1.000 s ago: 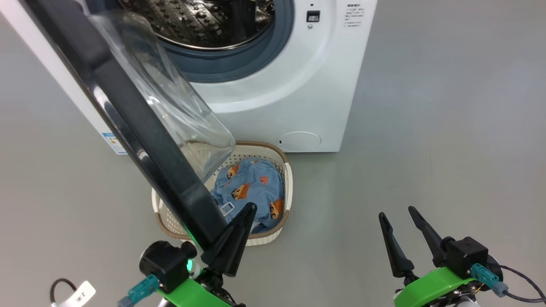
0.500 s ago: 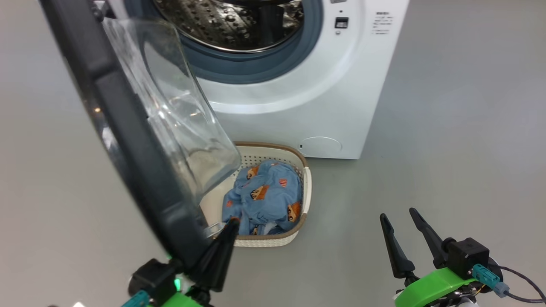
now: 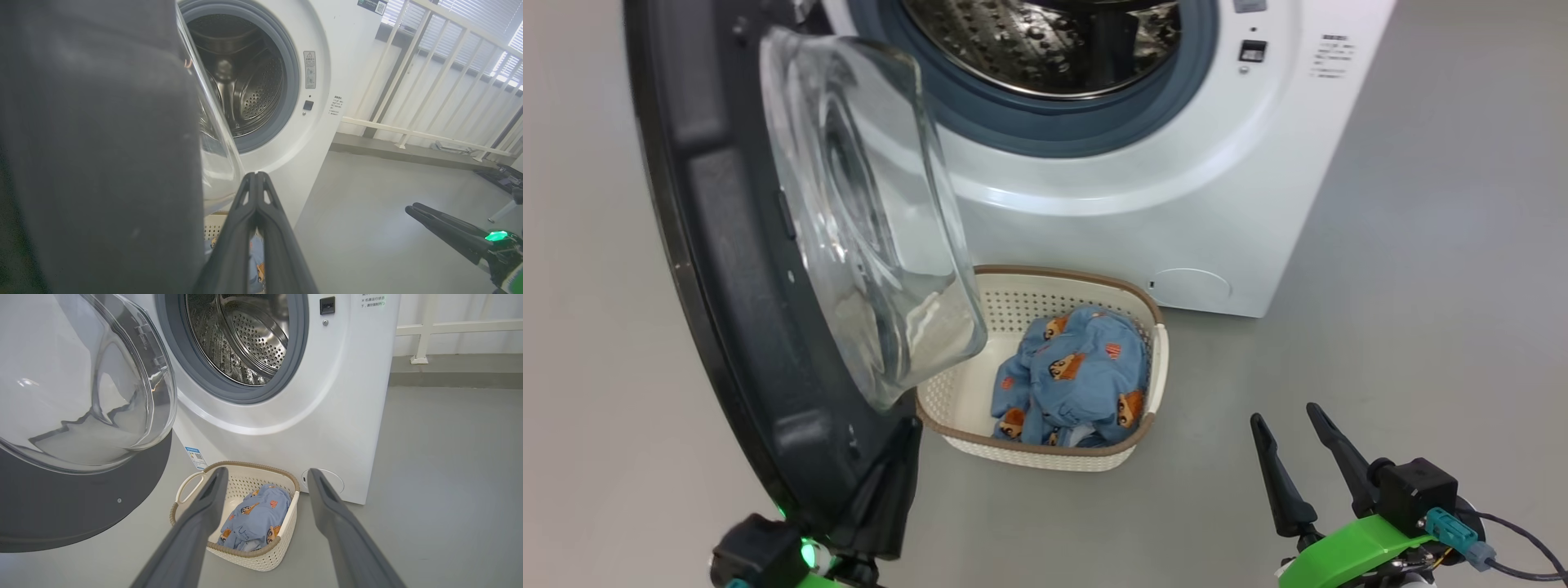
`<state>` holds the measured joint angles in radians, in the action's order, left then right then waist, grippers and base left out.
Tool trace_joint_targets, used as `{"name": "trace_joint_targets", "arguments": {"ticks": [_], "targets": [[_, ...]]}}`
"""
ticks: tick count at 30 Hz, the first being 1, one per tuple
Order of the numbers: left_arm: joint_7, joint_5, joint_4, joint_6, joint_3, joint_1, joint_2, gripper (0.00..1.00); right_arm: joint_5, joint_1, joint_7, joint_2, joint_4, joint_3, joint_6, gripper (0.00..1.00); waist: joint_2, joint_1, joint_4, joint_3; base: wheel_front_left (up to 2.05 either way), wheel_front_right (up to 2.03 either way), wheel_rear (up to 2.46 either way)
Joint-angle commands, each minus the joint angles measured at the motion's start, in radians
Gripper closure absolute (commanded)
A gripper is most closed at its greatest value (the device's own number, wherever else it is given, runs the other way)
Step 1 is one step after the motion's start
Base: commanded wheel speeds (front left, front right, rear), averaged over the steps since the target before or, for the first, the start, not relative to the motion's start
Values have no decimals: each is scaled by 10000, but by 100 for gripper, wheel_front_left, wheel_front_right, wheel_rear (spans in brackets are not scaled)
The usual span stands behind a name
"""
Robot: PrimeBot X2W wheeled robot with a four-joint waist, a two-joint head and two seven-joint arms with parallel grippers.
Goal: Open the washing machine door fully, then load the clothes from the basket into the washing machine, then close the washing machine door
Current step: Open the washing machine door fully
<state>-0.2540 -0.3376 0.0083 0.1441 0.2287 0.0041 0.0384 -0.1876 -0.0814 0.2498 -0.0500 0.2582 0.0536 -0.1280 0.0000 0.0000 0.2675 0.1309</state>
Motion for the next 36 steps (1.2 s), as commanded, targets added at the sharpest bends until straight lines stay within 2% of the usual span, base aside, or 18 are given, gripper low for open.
{"name": "trace_joint_targets", "arguments": {"ticks": [1, 10, 19, 25, 36], "targets": [[-78, 101, -488, -134, -595, -341, 163, 100, -36, -62, 120, -3, -174, 277, -27, 0, 0, 0, 216, 8, 0, 0, 0], [-78, 155, -570, -226, -1363, 216, 122, 100, 16, -11, 120, -3, -133, 237, -27, 0, 0, 0, 652, 29, 0, 0, 0], [-78, -261, -25, -671, -1862, 328, 120, 100, 46, 59, 120, -3, -131, 176, -27, 0, 0, 0, 1093, -179, 0, 0, 0], [-78, -622, 471, -820, -2732, 17, 119, 100, 38, 92, 120, -3, -85, 249, -27, 0, 0, 0, 1174, -226, 0, 0, 0], [-78, -14, 1912, -411, -4804, -1494, 159, 100, 137, -87, 120, -3, 9, 282, -27, 0, 0, 0, 704, 57, 0, 0, 0]]}}
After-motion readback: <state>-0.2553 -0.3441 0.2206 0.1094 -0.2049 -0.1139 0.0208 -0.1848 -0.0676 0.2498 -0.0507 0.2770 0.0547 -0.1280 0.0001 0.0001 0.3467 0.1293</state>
